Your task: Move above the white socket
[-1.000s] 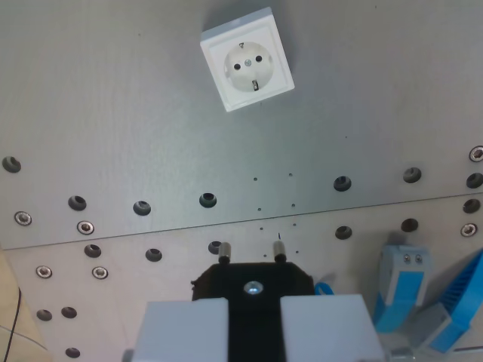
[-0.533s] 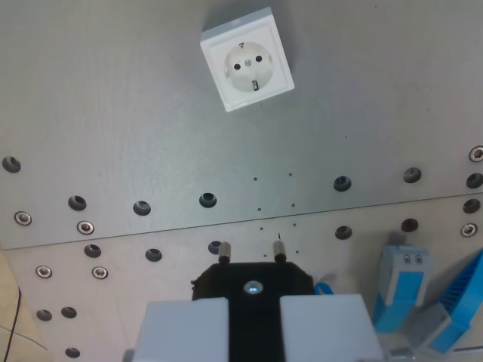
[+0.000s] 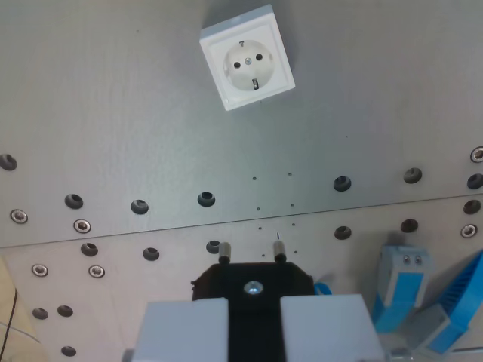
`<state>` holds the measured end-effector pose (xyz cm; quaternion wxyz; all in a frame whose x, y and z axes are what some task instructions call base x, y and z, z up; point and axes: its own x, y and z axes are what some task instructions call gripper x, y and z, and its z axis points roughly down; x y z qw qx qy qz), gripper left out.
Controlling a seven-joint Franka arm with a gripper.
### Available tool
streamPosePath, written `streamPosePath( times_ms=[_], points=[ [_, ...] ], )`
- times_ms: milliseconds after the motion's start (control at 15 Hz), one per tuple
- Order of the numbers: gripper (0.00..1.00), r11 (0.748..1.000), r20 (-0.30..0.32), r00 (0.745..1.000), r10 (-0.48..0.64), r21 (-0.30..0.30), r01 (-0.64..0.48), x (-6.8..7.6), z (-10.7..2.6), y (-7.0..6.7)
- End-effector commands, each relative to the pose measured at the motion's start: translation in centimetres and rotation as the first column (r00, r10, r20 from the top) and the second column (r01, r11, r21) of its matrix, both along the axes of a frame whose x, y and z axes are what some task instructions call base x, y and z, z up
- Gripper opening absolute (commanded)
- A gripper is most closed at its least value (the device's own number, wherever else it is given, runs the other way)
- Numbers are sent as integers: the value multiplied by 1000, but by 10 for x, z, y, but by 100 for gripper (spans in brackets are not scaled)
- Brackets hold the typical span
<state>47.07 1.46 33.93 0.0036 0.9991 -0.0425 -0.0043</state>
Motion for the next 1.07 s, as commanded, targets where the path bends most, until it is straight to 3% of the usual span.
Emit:
streamPosePath(
  times_ms=[67,533,1067],
  points=[
    [0,998,43,998,56,1,-56,0,-9,-1],
    [0,993,70,991,115,-4,-115,1,-33,-3],
    [0,980,74,977,200,-12,-200,2,-71,-6]
  ],
)
